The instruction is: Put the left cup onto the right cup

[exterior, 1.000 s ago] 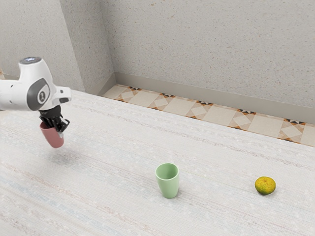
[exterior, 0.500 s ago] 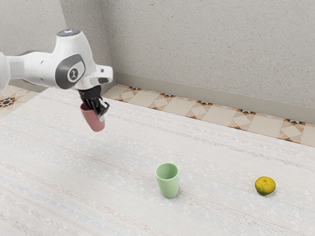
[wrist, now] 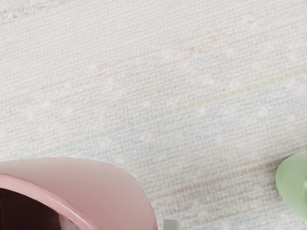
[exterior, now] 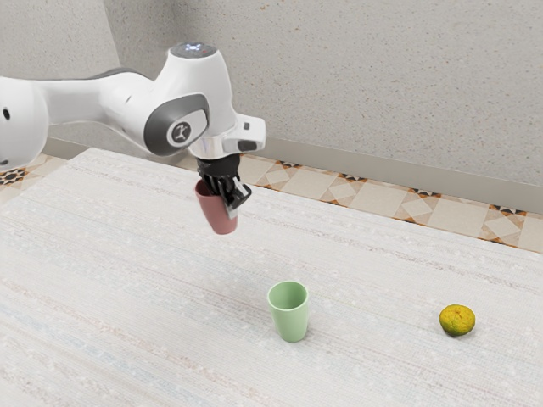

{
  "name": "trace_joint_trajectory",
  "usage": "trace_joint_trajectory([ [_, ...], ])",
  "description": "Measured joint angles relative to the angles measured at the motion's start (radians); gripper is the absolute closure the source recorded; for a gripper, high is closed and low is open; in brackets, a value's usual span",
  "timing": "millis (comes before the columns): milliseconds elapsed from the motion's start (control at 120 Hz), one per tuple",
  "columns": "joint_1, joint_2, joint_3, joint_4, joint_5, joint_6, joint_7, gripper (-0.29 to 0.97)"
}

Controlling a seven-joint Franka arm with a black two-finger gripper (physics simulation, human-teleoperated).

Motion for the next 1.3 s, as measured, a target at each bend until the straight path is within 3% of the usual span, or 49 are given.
trace_joint_trajectory([
  [608,-0.004,0.027,-0.281,0.022,0.077,-0.082,-0.424,0.78],
  [1300,-0.008,0.155,-0.304,0.032,0.137,-0.04,-0.754,0.78],
])
